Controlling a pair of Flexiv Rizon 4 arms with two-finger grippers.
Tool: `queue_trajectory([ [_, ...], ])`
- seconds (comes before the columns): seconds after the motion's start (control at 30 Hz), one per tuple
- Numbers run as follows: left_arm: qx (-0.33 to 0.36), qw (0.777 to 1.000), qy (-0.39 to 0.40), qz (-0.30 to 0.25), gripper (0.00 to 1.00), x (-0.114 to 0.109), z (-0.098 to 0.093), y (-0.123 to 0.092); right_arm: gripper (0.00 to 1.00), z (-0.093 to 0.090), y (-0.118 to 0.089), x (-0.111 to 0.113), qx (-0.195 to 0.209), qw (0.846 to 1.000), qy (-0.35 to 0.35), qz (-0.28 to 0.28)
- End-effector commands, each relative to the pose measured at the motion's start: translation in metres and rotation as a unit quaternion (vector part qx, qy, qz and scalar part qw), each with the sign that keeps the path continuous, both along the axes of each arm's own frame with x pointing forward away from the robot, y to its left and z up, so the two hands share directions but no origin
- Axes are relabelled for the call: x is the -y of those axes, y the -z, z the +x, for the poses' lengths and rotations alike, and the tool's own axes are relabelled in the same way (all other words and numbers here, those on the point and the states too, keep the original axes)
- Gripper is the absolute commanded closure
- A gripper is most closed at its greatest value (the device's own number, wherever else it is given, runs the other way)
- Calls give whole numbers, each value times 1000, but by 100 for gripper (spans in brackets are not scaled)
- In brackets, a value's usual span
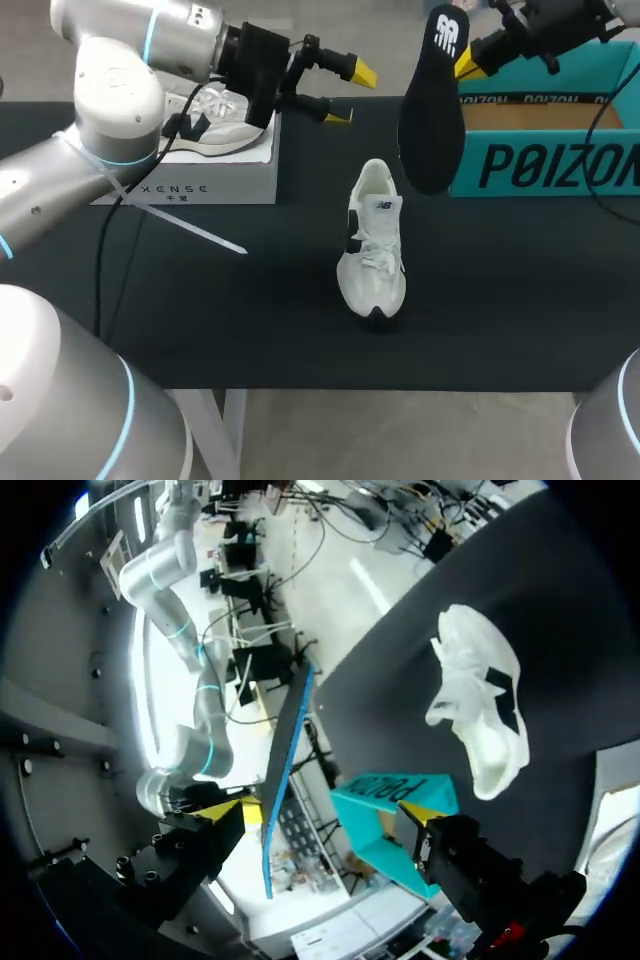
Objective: Take the shoe out of the shoebox, open the shoe tongue, remove and reinsert the insole, then place the shoe into the shoebox
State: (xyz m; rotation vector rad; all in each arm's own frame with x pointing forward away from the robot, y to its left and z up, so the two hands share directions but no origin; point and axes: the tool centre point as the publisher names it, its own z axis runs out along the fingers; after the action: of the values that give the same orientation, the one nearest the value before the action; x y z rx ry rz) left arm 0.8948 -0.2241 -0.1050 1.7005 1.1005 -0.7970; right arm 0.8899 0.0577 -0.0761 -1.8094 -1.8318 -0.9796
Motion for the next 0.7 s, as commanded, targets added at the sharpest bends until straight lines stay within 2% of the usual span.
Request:
queue_trajectory([
  [0.03,31,999,-27,-6,0,11,-18,4,100,18,0,-9,-83,994,-74,-19],
  [0.13,61,998,-27,-16,0,17,-25,7,100,25,3,-14,-114,992,-58,-8],
  [0.2,66,997,-27,-23,0,20,-27,8,100,31,4,-14,-118,992,-38,4],
  [0.47,65,996,-46,-44,0,24,-27,15,100,39,1,-20,-118,992,-43,3],
  [0.7,60,993,-56,-83,0,25,-17,21,100,41,1,-28,-122,991,-56,-8],
])
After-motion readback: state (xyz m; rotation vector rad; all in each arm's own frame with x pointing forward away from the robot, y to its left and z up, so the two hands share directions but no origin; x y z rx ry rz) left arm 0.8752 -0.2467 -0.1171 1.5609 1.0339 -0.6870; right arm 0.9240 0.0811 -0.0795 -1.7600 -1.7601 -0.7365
